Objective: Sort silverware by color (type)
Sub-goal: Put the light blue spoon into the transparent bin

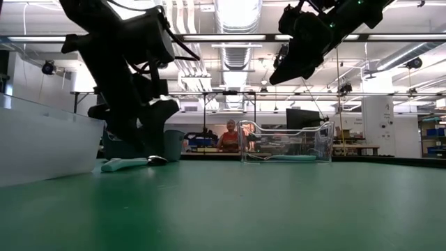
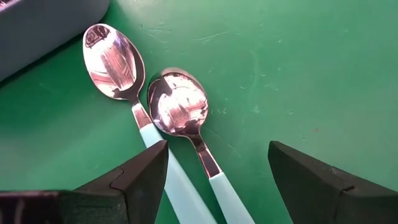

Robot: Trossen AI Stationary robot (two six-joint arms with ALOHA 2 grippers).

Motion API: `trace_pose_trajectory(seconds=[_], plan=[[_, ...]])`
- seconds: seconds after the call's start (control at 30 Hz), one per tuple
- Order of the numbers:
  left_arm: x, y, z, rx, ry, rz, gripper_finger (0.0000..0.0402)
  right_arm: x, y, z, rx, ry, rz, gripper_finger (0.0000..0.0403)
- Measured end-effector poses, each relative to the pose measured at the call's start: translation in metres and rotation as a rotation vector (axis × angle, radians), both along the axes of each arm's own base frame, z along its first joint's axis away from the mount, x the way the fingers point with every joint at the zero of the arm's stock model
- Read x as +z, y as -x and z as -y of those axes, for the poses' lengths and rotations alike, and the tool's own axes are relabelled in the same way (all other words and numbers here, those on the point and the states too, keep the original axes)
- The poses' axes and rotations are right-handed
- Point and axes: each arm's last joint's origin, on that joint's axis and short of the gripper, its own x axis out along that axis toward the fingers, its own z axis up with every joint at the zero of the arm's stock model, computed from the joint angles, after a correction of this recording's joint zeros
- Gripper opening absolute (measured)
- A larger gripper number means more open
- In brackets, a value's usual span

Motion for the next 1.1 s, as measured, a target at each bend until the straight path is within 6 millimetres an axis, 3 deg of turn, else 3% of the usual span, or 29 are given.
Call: trace_pose_trajectory(seconds=[1.1], plan=[[-0.0063, -0.0029, 0.0014, -0.009, 0.025, 0.114, 0.0259, 0.0004, -0.0003, 0.0000, -0.007, -0.009, 0.007, 0.0063]])
